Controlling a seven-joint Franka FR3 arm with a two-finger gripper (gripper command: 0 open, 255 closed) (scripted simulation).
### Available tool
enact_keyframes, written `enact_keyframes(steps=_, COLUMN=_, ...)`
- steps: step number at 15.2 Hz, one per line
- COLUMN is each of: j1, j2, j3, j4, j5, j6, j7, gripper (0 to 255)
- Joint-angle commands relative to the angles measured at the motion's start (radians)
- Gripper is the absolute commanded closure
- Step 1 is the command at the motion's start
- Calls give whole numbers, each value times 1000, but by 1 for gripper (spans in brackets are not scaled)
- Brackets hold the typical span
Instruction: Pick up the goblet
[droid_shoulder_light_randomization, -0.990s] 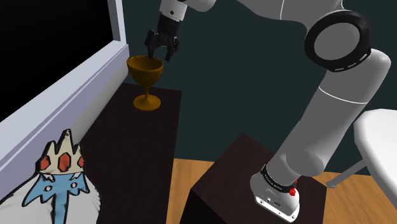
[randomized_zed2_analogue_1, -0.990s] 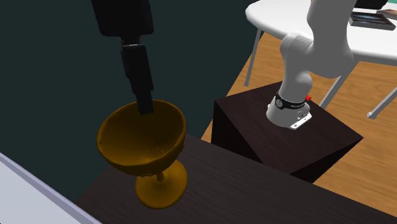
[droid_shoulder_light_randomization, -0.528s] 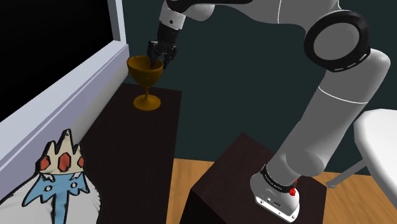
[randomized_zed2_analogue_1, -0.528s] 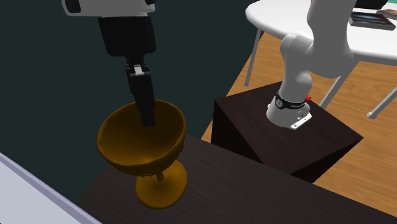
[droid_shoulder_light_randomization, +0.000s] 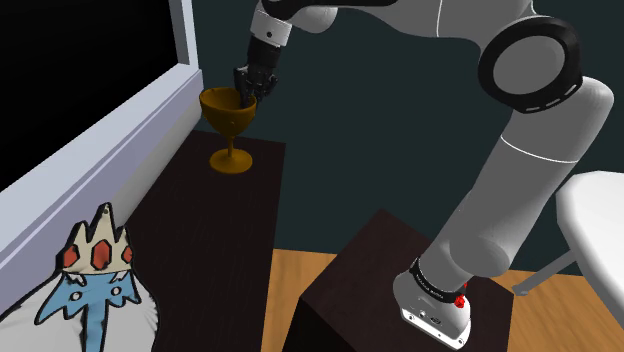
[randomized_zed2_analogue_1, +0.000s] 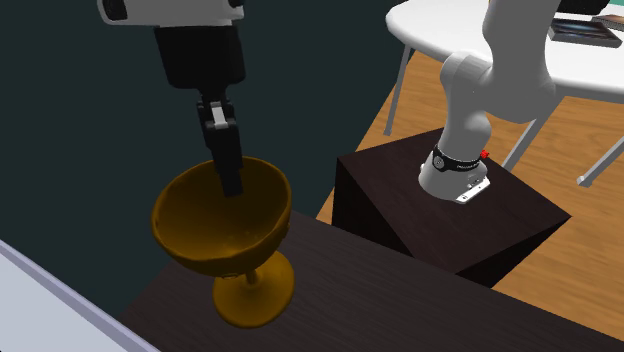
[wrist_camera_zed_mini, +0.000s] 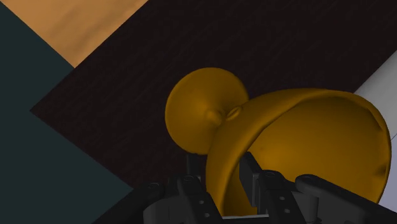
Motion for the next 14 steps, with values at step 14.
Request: enact_keyframes(steps=14, j1=-2, j2=17, j3=-1, j4=195, j5=-12, j6=-174, j7=42, gripper=255)
